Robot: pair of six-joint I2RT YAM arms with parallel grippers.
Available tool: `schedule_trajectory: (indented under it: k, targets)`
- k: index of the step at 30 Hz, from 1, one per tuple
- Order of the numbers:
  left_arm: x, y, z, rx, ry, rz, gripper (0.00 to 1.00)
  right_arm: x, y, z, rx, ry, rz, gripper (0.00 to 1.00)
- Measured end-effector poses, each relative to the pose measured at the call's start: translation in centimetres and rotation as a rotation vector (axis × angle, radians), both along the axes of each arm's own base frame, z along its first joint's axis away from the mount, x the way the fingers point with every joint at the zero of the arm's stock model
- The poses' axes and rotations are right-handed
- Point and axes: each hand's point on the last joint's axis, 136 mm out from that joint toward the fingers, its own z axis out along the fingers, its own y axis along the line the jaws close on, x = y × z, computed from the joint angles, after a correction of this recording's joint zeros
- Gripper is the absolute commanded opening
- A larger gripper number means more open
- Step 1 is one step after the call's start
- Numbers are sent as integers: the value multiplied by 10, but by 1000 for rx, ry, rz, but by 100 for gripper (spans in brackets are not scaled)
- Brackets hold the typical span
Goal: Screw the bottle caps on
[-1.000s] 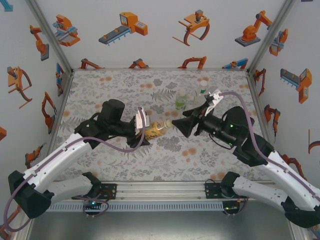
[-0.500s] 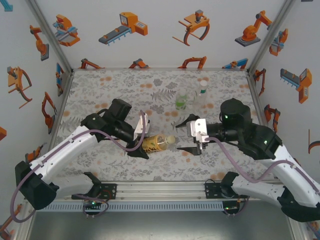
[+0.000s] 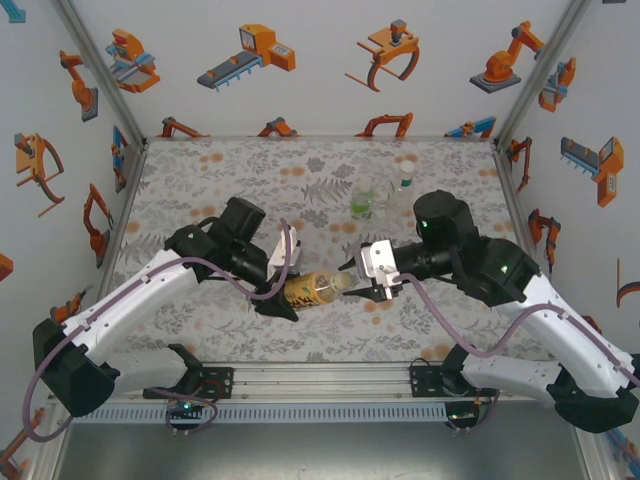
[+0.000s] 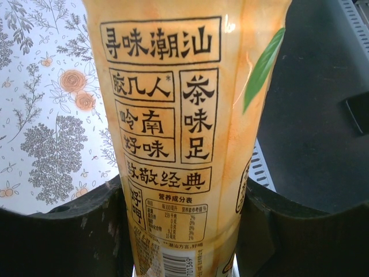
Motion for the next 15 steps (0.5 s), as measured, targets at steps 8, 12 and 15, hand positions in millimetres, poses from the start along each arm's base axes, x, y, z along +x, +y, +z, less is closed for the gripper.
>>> schedule_trajectory:
  k: [8, 12, 15]
  targets:
    - [1, -1, -2, 4, 6, -1, 0, 0, 1, -1, -8, 8, 3, 32]
    - [0, -1, -1, 1, 9, -5, 0, 0, 1, 2, -14, 17, 1, 18]
    - [1, -1, -2, 5, 4, -1, 0, 1, 2, 2, -21, 58, -16, 12]
